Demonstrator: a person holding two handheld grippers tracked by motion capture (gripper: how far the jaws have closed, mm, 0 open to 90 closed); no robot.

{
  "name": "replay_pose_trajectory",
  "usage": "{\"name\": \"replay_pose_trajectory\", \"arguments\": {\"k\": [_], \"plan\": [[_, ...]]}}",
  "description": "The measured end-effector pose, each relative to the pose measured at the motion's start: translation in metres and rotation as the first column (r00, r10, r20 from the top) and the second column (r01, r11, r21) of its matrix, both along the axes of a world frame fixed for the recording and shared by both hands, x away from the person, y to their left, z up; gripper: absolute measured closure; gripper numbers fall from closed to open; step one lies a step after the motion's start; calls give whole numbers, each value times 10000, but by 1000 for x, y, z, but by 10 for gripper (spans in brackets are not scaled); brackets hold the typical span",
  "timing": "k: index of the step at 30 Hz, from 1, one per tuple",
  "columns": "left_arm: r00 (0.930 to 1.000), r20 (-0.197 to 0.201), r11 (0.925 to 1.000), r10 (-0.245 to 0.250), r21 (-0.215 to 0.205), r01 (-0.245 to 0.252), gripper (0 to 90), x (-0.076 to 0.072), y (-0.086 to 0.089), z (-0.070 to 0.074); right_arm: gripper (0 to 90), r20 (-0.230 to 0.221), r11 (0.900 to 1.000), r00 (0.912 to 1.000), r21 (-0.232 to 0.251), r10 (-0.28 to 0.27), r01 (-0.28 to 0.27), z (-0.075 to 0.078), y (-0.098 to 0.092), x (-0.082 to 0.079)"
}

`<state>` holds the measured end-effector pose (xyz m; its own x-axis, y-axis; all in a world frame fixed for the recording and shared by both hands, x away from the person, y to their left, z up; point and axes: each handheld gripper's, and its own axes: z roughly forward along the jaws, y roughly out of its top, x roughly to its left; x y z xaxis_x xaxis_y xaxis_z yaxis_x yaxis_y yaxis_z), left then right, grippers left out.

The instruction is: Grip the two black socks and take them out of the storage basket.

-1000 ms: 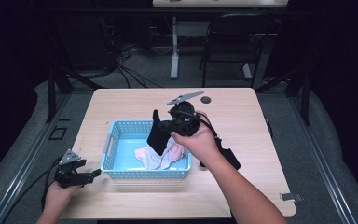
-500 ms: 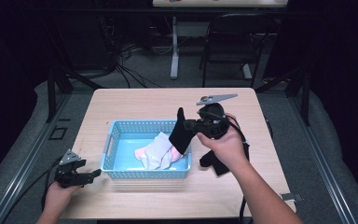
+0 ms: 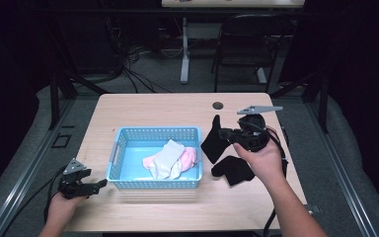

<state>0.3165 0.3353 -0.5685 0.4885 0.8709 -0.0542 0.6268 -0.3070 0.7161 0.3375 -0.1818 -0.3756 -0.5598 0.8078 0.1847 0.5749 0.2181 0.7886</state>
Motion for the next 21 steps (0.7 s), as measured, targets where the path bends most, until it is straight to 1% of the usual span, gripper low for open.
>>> {"name": "replay_pose_trajectory", "arguments": {"k": [3,6,12,14,15,19,21], "plan": [[10000,12,10000,-7,-5,8,188,0,0,0,870,-70,9999,9999,13,-128,128,-6,-3,-1],[10000,10,10000,-4,-3,4,188,0,0,0,871,-133,9996,9997,143,-227,229,-13,-5,-1],[10000,18,10000,2,11,-2,188,0,0,-1,870,-440,9993,9985,196,-311,320,-27,-8,-1],[10000,17,10000,5,16,-5,188,0,0,-1,871,-542,9991,9979,226,-345,358,-33,-8,-1],[10000,22,10000,6,16,-7,188,0,0,-1,871,-584,9993,9977,159,-335,345,-36,-9,-1],[10000,10,10000,20,17,-20,188,0,0,-1,871,-796,9985,9956,214,-493,511,-49,-13,-1],[10000,-18,10000,13,37,-13,188,0,0,-1,871,-877,9972,9937,210,-702,723,-57,-17,-1]]}}
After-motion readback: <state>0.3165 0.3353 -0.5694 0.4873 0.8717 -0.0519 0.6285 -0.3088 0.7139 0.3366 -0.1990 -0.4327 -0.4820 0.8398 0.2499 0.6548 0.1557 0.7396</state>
